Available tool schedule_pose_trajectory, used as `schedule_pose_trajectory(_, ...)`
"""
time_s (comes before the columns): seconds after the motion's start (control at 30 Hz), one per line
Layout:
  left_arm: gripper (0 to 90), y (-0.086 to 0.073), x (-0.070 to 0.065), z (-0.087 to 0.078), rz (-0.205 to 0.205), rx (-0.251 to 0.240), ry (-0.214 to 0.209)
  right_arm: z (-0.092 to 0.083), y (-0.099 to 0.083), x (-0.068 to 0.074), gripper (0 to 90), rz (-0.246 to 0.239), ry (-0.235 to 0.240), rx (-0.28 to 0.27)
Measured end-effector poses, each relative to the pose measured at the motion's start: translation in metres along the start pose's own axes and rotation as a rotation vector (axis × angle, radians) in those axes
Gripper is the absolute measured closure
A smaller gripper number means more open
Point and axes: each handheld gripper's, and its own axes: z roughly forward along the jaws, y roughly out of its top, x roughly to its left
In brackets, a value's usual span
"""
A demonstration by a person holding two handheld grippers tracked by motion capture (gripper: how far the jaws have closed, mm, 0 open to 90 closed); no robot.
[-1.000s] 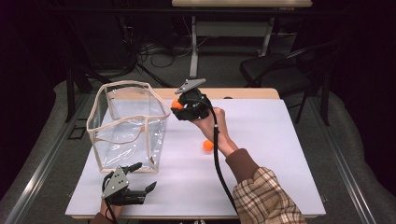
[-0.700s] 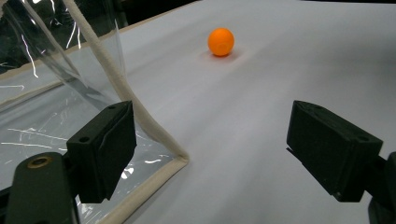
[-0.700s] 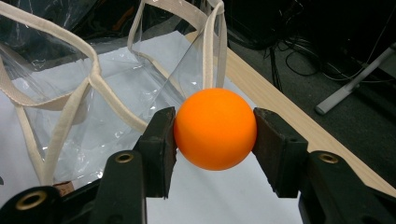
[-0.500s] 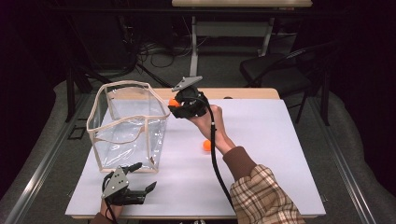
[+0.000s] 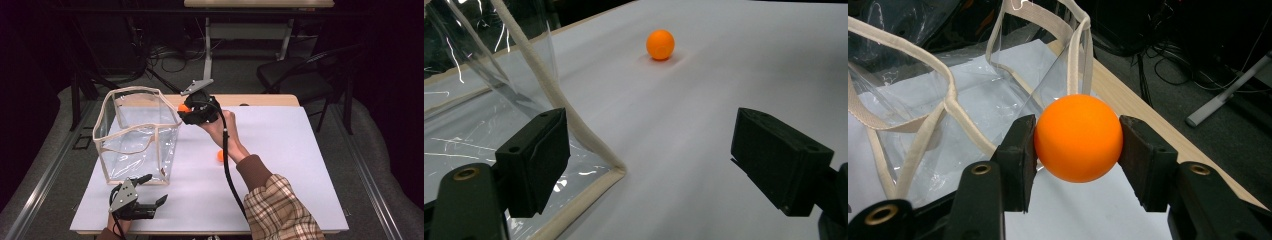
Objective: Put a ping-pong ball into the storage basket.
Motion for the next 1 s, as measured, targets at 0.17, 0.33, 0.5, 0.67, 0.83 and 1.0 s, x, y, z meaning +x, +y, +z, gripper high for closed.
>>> schedule_pose_trajectory(0.17,15.9,0.000,0.000,0.000,-0.001,0.000,0.000,0.002,0.003,0.002,50.8,-0.006,0.001,-0.003)
schedule_pose_trajectory(0.33,15.9,0.000,0.000,0.000,0.000,-0.001,0.000,0.005,0.007,0.004,50.8,-0.014,0.003,0.002)
schedule_pose_trajectory(0.5,15.9,0.001,0.000,-0.001,-0.004,-0.010,-0.006,0.007,0.009,0.006,50.8,-0.014,0.005,0.012)
schedule_pose_trajectory(0.67,15.9,0.001,-0.001,-0.002,-0.004,-0.015,-0.010,0.013,0.012,0.009,50.9,-0.023,0.012,0.018)
schedule_pose_trajectory(0.83,15.9,0.000,0.000,-0.002,-0.015,-0.011,-0.013,0.016,0.022,0.018,50.8,-0.057,0.000,0.042)
schedule_pose_trajectory(1.0,15.9,0.000,0.000,-0.001,-0.015,-0.011,-0.013,0.020,0.028,0.020,50.8,-0.058,0.001,0.026)
